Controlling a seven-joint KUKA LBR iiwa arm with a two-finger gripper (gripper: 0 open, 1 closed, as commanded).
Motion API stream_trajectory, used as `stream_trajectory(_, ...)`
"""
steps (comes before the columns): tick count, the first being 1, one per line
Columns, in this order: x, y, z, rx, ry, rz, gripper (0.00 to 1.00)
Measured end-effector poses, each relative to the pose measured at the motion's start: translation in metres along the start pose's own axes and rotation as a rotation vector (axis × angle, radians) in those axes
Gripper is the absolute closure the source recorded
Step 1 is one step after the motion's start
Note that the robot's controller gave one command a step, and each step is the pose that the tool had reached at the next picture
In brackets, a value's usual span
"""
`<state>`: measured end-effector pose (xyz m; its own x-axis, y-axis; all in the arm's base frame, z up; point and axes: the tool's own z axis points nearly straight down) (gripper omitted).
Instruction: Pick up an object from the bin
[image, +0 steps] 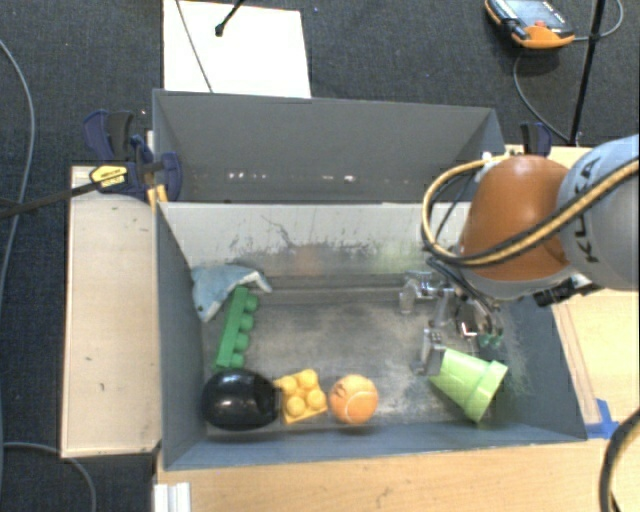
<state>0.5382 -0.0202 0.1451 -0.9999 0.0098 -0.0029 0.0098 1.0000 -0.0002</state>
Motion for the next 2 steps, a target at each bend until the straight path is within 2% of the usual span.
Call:
stream_trajectory(1,0.0,0.0,0.0,0.0,0.0,0.0,0.0)
stream_trajectory(2,0.014,0.011,0.028,0.001,-0.009,-0.046,0.0)
